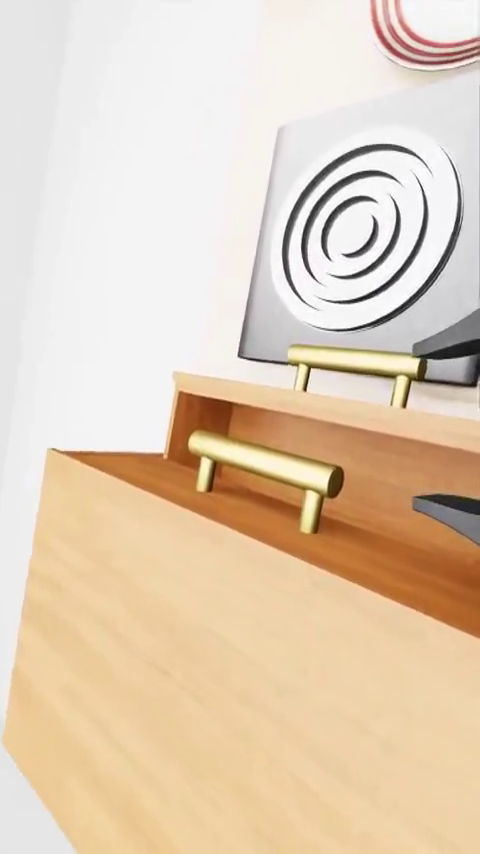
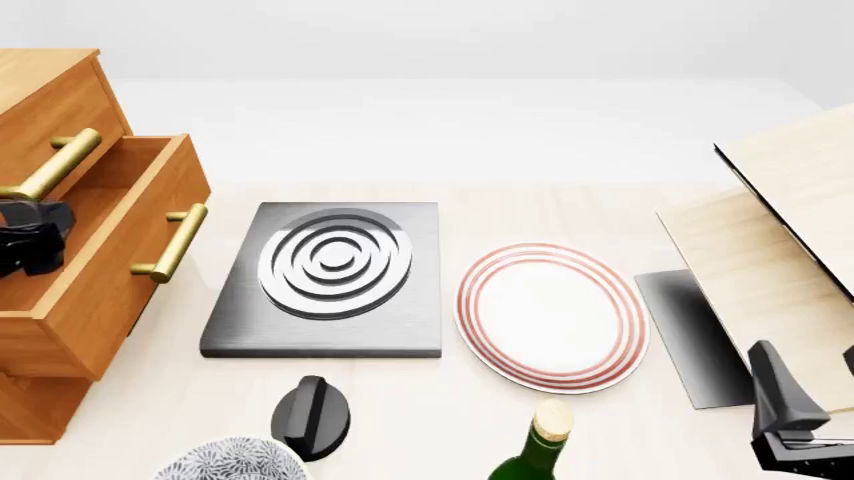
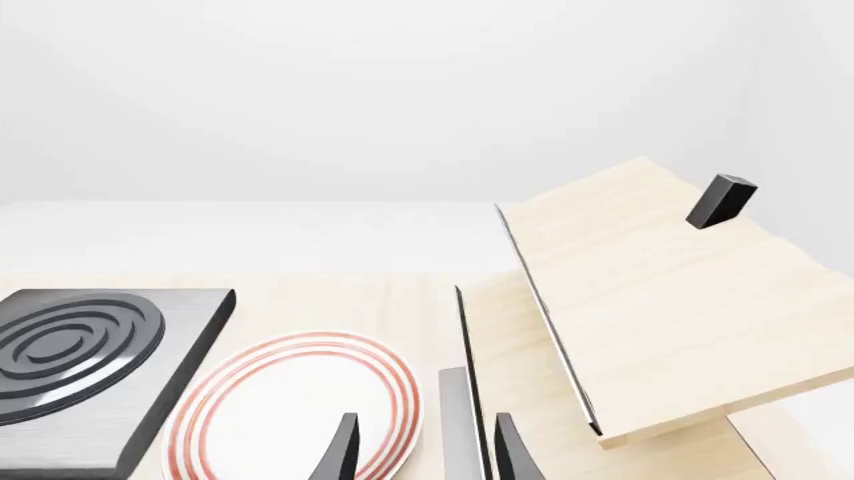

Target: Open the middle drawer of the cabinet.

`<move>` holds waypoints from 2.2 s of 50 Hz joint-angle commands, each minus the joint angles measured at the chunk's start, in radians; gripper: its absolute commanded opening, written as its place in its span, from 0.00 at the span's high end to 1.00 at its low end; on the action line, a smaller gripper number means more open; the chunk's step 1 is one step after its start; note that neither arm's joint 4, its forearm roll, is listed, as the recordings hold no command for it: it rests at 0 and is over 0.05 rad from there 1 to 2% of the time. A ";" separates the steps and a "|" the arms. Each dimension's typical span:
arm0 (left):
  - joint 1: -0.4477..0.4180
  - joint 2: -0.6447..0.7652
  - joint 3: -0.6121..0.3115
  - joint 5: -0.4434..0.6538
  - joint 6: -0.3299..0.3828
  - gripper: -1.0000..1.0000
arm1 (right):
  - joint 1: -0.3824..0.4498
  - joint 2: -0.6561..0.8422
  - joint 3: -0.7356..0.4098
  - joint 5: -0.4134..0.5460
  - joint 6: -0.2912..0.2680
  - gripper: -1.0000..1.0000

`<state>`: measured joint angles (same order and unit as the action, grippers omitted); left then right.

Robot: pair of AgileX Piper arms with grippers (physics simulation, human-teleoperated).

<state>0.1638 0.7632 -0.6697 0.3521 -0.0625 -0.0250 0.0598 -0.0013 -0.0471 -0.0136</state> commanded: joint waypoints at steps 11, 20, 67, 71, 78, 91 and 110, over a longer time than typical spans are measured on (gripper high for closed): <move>-0.023 0.052 0.030 -0.043 -0.054 0.00 | 0.003 -0.018 0.000 0.015 0.005 0.00; -0.031 0.065 0.039 -0.050 -0.061 0.00 | 0.003 -0.018 0.000 0.015 0.003 0.00; -0.030 0.152 0.093 -0.132 -0.078 0.00 | 0.003 -0.015 0.000 0.012 0.004 0.00; -0.030 0.152 0.098 -0.132 -0.085 0.00 | 0.003 -0.017 0.000 0.013 0.004 0.00; -0.038 0.158 0.106 -0.135 -0.100 0.00 | 0.003 -0.019 0.000 0.015 0.004 0.00; -0.071 0.164 0.108 -0.132 -0.123 0.00 | 0.003 -0.018 0.000 0.015 0.004 0.00; -0.097 0.203 0.116 -0.155 -0.148 0.00 | 0.003 -0.017 0.000 0.014 0.002 0.00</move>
<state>0.0908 0.9447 -0.5648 0.2077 -0.1717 -0.0252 0.0598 -0.0012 -0.0473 -0.0136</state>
